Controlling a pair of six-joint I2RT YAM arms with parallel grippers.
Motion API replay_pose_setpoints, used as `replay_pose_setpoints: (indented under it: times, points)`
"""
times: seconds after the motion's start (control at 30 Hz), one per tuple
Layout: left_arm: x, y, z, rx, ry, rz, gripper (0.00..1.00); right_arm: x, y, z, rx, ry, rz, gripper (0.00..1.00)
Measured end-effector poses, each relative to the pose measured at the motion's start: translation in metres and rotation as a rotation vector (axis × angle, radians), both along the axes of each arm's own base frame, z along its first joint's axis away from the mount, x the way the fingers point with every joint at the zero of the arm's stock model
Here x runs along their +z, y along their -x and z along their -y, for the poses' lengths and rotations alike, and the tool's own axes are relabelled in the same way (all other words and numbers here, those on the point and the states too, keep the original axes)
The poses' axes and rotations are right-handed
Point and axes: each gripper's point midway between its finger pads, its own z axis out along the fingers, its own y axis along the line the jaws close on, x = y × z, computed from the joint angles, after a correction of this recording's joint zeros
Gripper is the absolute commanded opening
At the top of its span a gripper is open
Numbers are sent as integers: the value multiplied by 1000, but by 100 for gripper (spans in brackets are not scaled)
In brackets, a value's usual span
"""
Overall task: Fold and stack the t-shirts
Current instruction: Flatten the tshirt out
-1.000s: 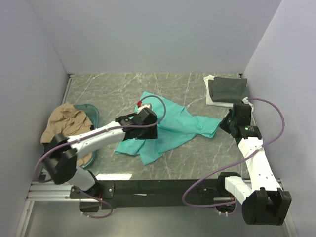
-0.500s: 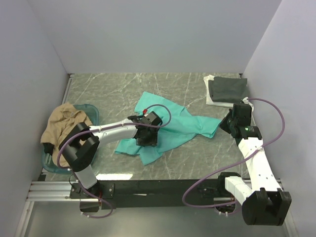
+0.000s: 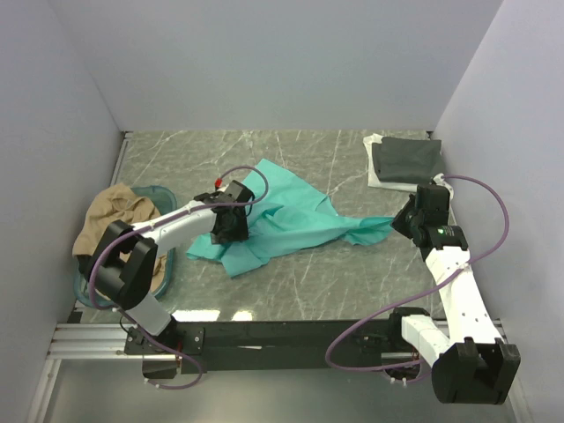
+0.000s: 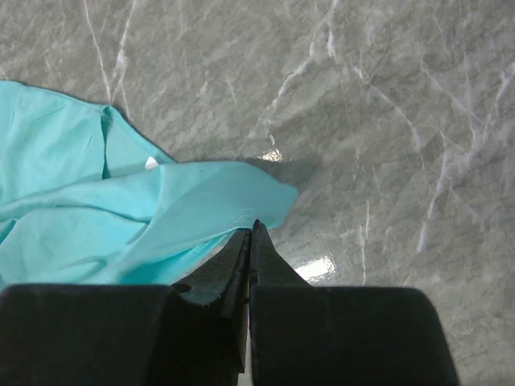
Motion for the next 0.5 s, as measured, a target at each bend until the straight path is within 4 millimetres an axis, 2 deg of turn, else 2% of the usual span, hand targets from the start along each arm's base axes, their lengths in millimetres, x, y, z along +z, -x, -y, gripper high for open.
replay_pose_setpoints:
  times: [0.07, 0.17, 0.5]
  points:
    - [3, -7, -12, 18, -20, 19, 61, 0, 0, 0, 0, 1, -2, 0]
    - [10, -14, -19, 15, -37, 43, 61, -1, 1, 1, -3, 3, -4, 0]
    - [16, -22, -27, -12, -45, 73, 60, -9, 7, 5, -20, 17, -33, 0]
